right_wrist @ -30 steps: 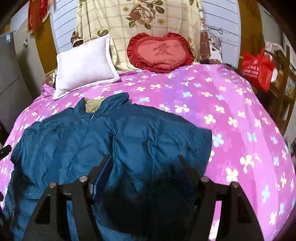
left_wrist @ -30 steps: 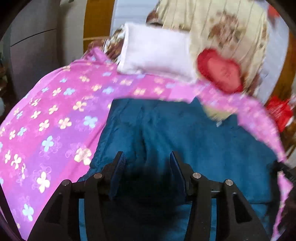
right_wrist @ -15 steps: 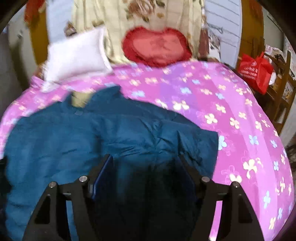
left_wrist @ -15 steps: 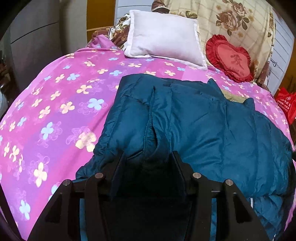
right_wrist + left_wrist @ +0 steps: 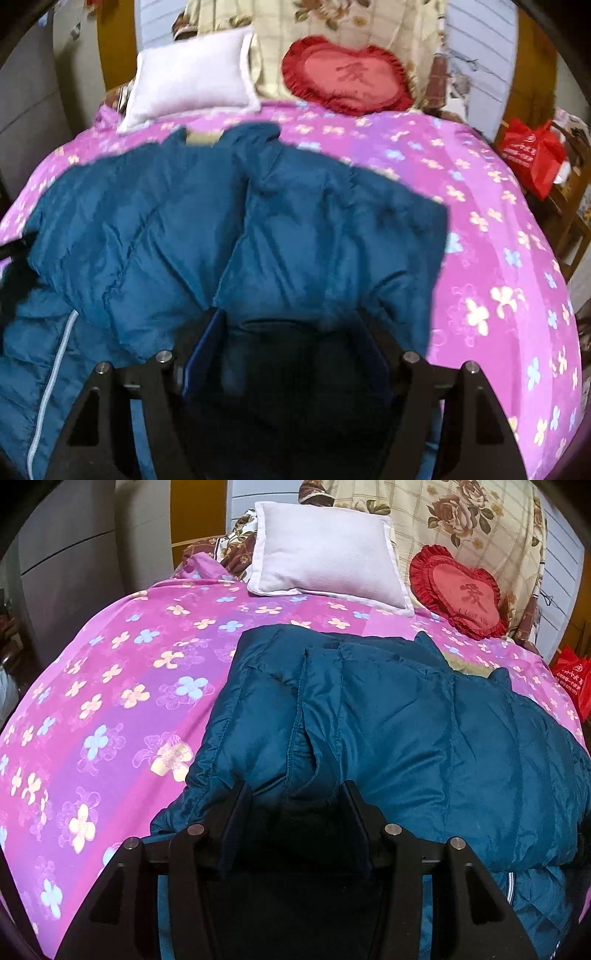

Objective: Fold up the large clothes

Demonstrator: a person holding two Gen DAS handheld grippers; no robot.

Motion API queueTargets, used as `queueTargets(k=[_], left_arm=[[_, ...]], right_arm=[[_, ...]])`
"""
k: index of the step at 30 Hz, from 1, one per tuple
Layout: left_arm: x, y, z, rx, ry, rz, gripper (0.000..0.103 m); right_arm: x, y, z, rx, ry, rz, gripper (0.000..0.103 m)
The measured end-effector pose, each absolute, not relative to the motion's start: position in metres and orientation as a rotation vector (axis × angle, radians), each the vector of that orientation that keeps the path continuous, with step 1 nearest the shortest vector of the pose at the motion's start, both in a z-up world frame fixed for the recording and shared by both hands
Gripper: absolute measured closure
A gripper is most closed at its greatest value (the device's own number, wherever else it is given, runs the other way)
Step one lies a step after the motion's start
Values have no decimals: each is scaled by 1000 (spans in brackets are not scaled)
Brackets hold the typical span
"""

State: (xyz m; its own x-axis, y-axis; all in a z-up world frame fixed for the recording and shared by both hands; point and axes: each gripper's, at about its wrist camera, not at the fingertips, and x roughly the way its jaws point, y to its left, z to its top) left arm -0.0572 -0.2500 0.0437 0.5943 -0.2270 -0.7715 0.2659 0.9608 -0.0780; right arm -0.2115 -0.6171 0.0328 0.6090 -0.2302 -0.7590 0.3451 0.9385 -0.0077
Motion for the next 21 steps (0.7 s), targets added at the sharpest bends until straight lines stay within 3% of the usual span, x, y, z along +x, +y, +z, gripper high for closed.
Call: queueTargets(k=[3,7,9,10,21], left_arm=[[-57,-253,43,56,887,-278,72],[-56,-256,42,65,885,-271,69],[-55,-257,40,76,882,-269,68],[-56,-257,41,80,879,-270,68],[-64,-249,47,105,886,-275,67]], right_arm=[[-222,-628,45,145,782,-399,29],[-209,-658,26,193,844,-491,28],[-202,-673,12,241,866,-497,14],[-202,-679,9,275,862,-496,14],[-257,-649,55,259,730,-478,14]])
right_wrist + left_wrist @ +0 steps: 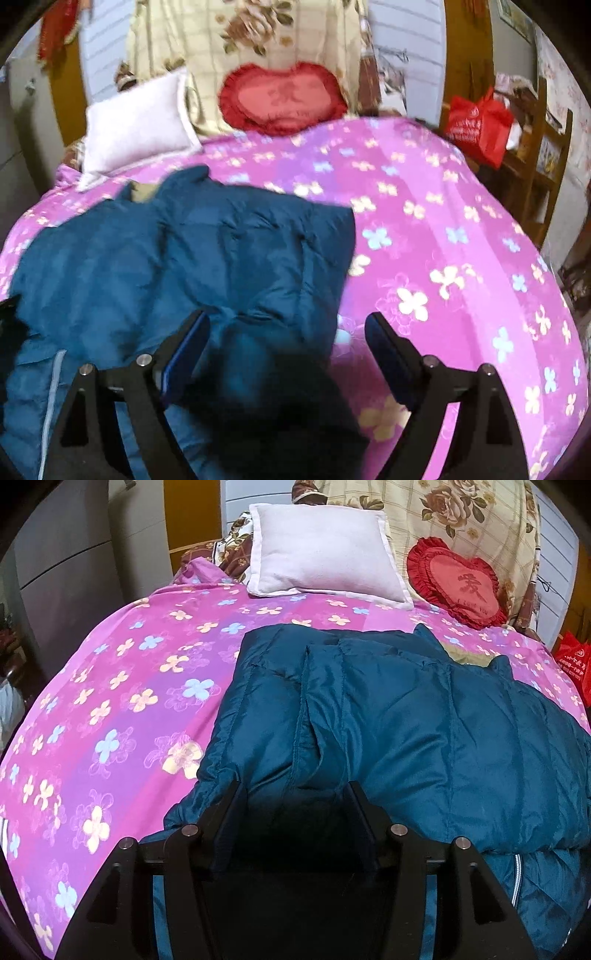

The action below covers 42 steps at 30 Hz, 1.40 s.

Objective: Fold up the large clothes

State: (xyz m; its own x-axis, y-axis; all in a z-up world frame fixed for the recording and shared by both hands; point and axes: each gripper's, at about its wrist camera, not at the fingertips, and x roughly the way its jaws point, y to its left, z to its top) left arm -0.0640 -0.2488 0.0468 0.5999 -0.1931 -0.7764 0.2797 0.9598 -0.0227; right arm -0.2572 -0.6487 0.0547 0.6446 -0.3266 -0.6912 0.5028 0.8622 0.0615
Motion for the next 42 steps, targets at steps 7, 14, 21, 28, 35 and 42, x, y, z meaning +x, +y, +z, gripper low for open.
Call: queueTargets(k=[7,14,21,28,35,42], left_arm=[[-63,-253,43,128,878,-268,64],[-60,-255,40,125,872,-266,59],[-66,-236,52,48,907,-298,59],[-92,-196,68,-6,911,-316,59],[-127,-170,70,35,924,-324,59],[-161,-146,77,45,922,-330,59]], right_arm=[[-229,-619,50,252,771,-364,18],[-194,-614,15,188,855,-412,18],[-216,-616,32,247,826,-408,18],[-272,-623,47,269,811,-420,17],[-304,-625,40,274,847,-441,17],[-317,-611,41,294,844,-426,17]])
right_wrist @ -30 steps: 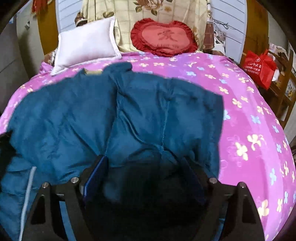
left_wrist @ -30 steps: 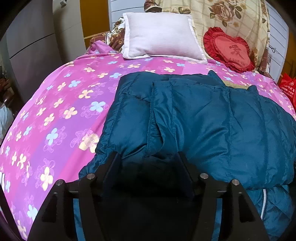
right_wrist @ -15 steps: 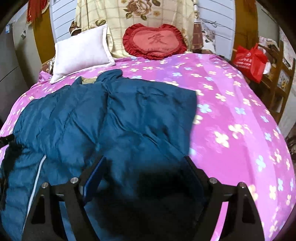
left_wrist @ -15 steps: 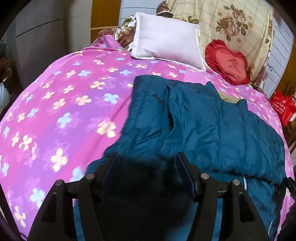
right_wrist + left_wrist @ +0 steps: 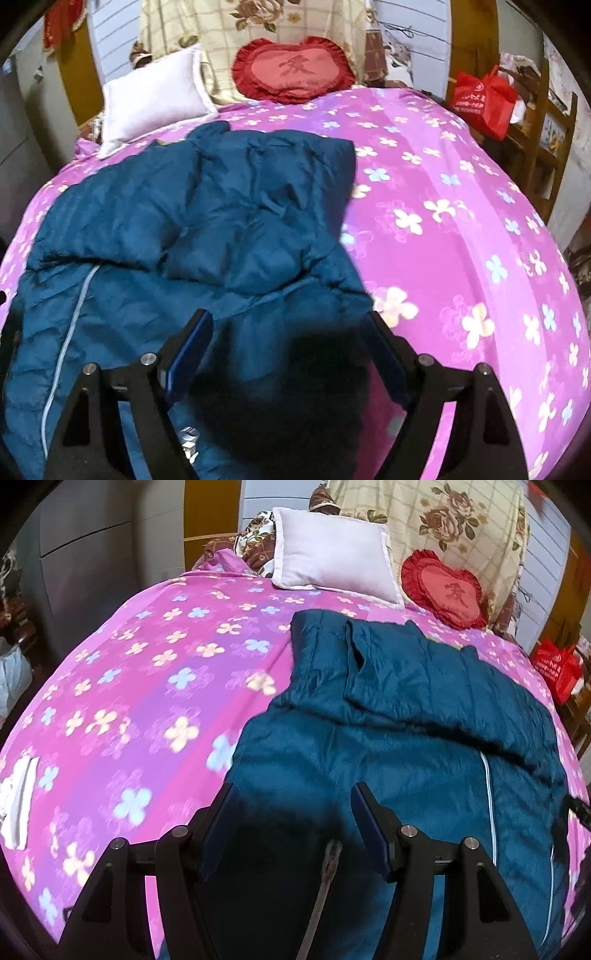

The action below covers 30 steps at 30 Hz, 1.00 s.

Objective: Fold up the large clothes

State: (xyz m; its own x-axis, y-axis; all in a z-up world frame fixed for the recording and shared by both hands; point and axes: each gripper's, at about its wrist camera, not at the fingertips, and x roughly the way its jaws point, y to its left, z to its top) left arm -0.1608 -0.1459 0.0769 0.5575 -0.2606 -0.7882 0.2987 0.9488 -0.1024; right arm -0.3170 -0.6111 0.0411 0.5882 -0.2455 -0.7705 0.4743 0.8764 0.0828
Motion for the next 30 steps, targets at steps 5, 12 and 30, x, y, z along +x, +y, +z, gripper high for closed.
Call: queueTargets(k=[5,12,30], left_arm=[[-184,-129,80,72,912,-311,59],[-217,-113,86,119,890,-318,59],[-269,-80,73,145,927,-314,59]], right_arm=[[-306,-600,39,139,897,-484,17],[-324,-594,52,262,871,-442,17],[-424,-523,47,300,928,-285,17]])
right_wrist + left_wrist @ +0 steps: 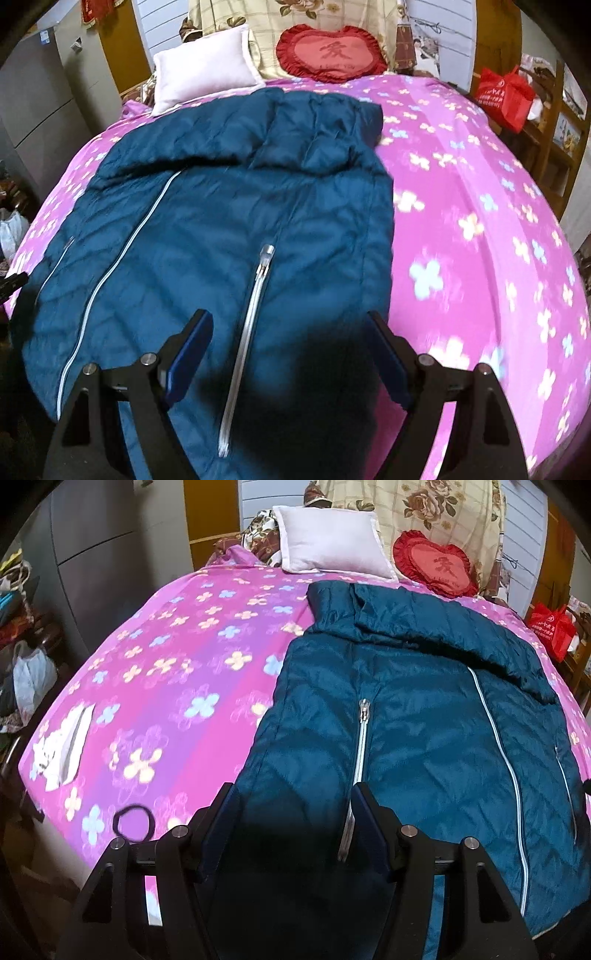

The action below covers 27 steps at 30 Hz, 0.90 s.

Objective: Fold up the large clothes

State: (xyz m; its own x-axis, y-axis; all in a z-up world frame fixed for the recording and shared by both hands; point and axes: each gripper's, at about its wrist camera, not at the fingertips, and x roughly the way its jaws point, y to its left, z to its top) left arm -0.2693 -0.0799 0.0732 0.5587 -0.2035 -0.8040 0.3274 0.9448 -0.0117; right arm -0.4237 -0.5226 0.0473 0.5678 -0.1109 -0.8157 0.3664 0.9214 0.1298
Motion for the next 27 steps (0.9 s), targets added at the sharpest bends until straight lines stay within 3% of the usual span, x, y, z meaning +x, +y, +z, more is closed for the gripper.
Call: queueTargets(k=[18,27], left_arm=[[-292,-47,65,136,968,-305,59],[-286,0,66,-91,1045,-346,59]], right_arm=[[-468,-494,37,313,966,-236,17],[-494,-499,46,310,960,-257,16]])
